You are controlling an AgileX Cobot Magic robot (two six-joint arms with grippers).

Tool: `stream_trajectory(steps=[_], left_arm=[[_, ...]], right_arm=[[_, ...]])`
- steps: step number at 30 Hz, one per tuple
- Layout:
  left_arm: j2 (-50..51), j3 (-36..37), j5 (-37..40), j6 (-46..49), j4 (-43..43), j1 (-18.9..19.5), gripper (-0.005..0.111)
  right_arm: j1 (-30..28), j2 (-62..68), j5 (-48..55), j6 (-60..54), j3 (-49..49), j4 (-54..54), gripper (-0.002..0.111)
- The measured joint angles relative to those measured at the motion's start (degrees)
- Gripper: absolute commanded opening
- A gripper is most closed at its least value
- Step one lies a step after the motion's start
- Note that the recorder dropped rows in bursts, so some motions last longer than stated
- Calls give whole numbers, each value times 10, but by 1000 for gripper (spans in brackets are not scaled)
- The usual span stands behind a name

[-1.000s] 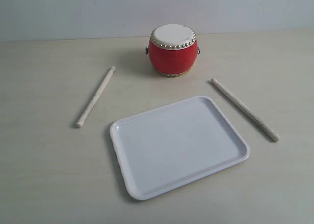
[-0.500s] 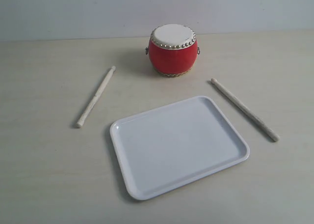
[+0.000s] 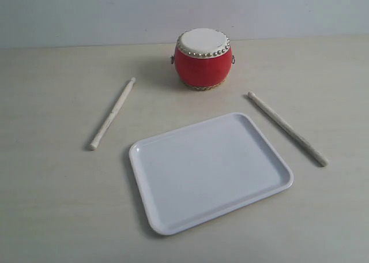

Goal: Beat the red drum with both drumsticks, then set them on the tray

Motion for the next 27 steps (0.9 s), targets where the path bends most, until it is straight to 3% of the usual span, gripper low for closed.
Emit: stream_trajectory(steps=[7,11,15,18,22,27], left_arm=[[0,-18,-129,-78,-22,0,0],[59,-111,-190,-105,58,0,0],[205,-228,-182,-110,134,0,0],[375,-340,-94,-110,180,0,0],[619,-528,168,-83,202,0,0],[837,-720,455,-35,191,-5,0]], right_arm=[[0,0,0,0,0,0,0],[0,0,1,0,0,0,0],[0,0,1,0,0,0,0],[0,0,1,0,0,0,0],[0,0,1,0,0,0,0],[0,0,1,0,0,0,0]])
